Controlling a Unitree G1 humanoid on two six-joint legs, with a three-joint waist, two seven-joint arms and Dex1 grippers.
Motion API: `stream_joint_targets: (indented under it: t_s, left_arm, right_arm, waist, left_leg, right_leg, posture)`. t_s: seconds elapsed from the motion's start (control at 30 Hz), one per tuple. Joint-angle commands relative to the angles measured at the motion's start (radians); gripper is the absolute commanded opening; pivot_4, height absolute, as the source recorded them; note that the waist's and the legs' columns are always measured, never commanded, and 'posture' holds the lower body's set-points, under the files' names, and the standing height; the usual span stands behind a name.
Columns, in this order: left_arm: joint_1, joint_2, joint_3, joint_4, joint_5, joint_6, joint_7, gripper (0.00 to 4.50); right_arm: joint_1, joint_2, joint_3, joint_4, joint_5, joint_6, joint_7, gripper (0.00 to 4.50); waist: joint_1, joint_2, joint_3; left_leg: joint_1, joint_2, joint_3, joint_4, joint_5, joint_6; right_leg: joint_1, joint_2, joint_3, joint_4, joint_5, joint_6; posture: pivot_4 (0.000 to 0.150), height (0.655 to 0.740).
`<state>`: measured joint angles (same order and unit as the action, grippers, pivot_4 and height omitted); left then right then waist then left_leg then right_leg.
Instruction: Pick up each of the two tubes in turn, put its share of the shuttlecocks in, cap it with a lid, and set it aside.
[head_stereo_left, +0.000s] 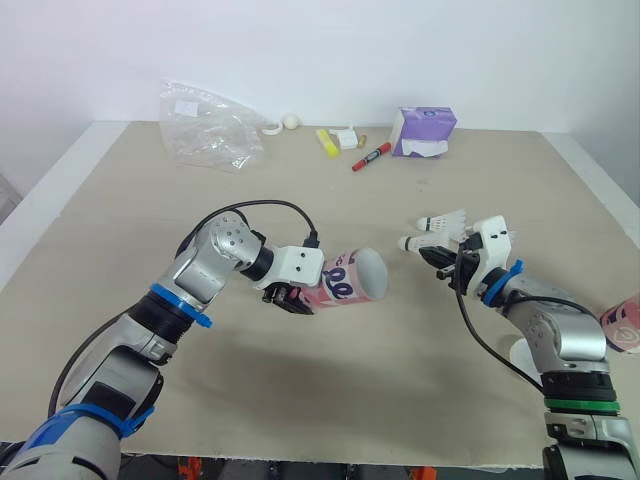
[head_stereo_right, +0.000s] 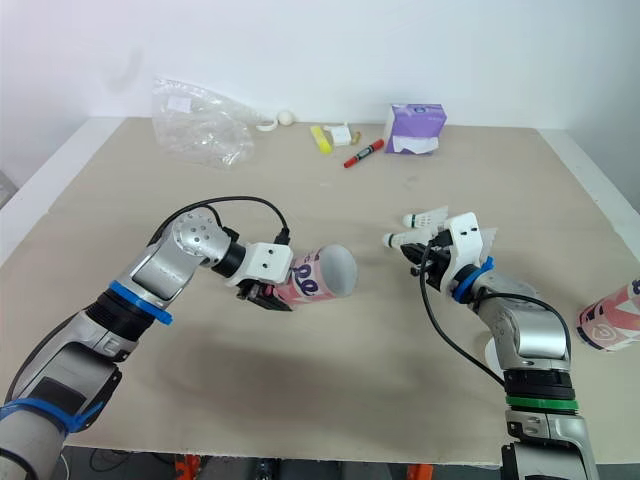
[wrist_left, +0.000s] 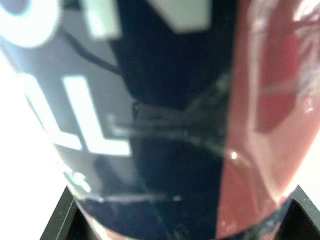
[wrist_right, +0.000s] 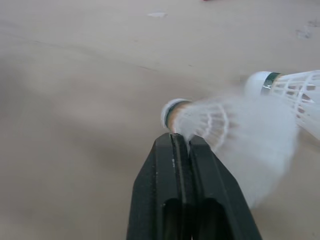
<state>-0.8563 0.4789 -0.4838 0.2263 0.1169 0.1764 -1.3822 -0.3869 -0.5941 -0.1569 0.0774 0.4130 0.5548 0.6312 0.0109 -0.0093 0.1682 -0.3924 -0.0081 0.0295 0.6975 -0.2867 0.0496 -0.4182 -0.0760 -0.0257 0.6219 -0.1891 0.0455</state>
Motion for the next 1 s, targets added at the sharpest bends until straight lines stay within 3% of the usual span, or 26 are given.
stream_joint_targets:
  t_s: [0.03, 0.2, 0.37, 0.8, 0.9, 1.0]
  left_arm:
    - [0.018, -0.020, -0.023, 0.007, -0.002, 0.013, -0.002, 2.57]
    - [0.015, -0.026, -0.013, 0.007, -0.018, 0.044, -0.017, 2.57]
    - [0.010, -0.027, -0.013, 0.024, -0.019, 0.061, -0.027, 2.57]
    - [0.000, -0.047, -0.006, 0.042, -0.021, 0.107, -0.021, 2.57]
    - [0.004, -0.046, -0.005, 0.038, -0.020, 0.111, -0.019, 2.57]
    - [0.007, -0.046, -0.005, 0.031, -0.022, 0.117, -0.019, 2.57]
  right_arm:
    - [0.026, -0.059, -0.017, -0.120, -0.028, -0.063, 0.035, 0.07]
    - [0.115, -0.278, -0.028, -0.354, -0.104, -0.305, 0.255, 0.07]
    - [0.101, -0.408, -0.069, -0.495, -0.114, -0.474, 0.375, 0.07]
    - [0.104, -0.429, 0.025, -0.601, -0.108, -0.483, 0.444, 0.07]
    - [0.064, -0.416, 0.054, -0.617, -0.055, -0.408, 0.436, 0.07]
    - [0.039, -0.416, 0.041, -0.635, 0.006, -0.343, 0.437, 1.01]
  waist:
    - [0.002, 0.000, 0.000]
    - [0.000, 0.003, -0.001]
    - [0.001, 0.002, 0.000]
    - [0.001, 0.002, 0.000]
    - [0.001, 0.002, 0.000]
    - [0.001, 0.002, 0.000]
  left_leg:
    - [0.000, 0.000, 0.000, 0.000, 0.000, 0.000]
    - [-0.002, -0.003, 0.000, 0.001, -0.001, 0.001]
    - [0.000, -0.002, -0.001, 0.001, -0.001, 0.002]
    - [-0.001, -0.002, -0.001, 0.004, -0.002, 0.003]
    - [-0.001, -0.002, -0.001, 0.004, -0.002, 0.003]
    - [-0.001, -0.002, -0.001, 0.004, -0.002, 0.003]
  right_leg:
    - [0.000, 0.000, 0.000, 0.000, 0.000, 0.000]
    - [-0.001, -0.003, 0.000, 0.000, -0.001, 0.003]
    - [0.001, -0.001, 0.000, -0.001, -0.004, 0.009]
    - [0.002, -0.002, 0.000, -0.001, -0.001, 0.003]
    - [0.002, -0.002, 0.000, -0.001, -0.001, 0.003]
    - [0.002, -0.002, 0.000, -0.001, -0.001, 0.003]
  posture:
    - [0.150, 0.7400]
    - [0.150, 0.7400]
    - [0.150, 0.7400]
    - [0.150, 0.7400]
    - [0.150, 0.7400]
    - [0.150, 0.7400]
